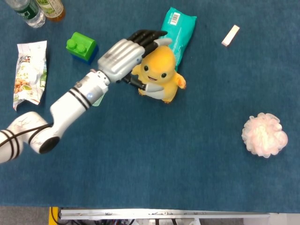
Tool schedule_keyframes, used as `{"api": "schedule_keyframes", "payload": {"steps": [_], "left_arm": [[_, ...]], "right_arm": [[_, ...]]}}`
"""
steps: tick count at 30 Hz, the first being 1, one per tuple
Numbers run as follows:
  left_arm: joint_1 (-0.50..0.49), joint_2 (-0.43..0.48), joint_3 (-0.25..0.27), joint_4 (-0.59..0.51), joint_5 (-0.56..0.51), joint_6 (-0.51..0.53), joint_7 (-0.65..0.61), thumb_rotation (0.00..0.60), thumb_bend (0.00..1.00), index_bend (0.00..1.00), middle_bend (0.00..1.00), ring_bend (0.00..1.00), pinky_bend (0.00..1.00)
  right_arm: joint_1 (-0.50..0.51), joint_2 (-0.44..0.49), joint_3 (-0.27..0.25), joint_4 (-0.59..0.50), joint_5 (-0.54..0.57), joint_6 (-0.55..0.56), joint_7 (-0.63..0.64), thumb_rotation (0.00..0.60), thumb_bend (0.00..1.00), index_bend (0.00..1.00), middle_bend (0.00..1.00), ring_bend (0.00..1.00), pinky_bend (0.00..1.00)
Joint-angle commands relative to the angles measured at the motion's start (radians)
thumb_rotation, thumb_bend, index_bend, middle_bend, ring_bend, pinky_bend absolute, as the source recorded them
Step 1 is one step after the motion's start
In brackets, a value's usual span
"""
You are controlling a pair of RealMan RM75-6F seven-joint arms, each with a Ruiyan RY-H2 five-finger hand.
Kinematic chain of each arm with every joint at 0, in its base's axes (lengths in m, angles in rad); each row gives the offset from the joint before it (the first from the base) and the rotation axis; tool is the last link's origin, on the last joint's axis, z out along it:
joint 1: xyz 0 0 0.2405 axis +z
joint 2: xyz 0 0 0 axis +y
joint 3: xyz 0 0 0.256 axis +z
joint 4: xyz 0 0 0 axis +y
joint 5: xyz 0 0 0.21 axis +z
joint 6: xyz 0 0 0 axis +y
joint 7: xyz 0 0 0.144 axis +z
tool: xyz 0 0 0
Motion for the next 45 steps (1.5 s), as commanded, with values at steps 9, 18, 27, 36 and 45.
{"api": "schedule_keyframes", "payload": {"steps": [9, 18, 27, 36, 45], "left_arm": [[-0.053, -0.073, -0.008, 0.059, -0.019, -0.054, 0.0, 0.298, 0.06, 0.1, 0.05, 0.03, 0.05], [-0.048, -0.078, 0.012, 0.068, -0.024, -0.054, 0.037, 0.296, 0.06, 0.1, 0.05, 0.03, 0.05], [-0.005, -0.009, 0.013, 0.001, -0.04, -0.008, 0.052, 0.298, 0.06, 0.1, 0.05, 0.03, 0.05], [-0.03, -0.025, -0.028, -0.031, -0.059, -0.017, 0.038, 0.296, 0.06, 0.1, 0.05, 0.03, 0.05], [-0.084, -0.095, -0.045, 0.011, -0.084, -0.073, 0.052, 0.295, 0.06, 0.1, 0.05, 0.03, 0.05]], "right_arm": [[-0.006, 0.003, 0.002, 0.006, 0.009, 0.002, 0.004, 0.6, 0.17, 0.25, 0.38, 0.3, 0.3], [-0.006, 0.002, 0.003, 0.006, 0.009, 0.001, 0.005, 0.6, 0.17, 0.25, 0.38, 0.3, 0.3], [0.0, -0.003, 0.002, 0.006, -0.002, -0.001, 0.01, 0.6, 0.17, 0.25, 0.38, 0.3, 0.3], [-0.003, -0.002, 0.002, 0.011, -0.004, 0.004, 0.018, 0.6, 0.17, 0.25, 0.38, 0.3, 0.3], [-0.013, 0.006, 0.001, 0.016, 0.003, 0.014, 0.026, 0.6, 0.17, 0.25, 0.38, 0.3, 0.3]]}}
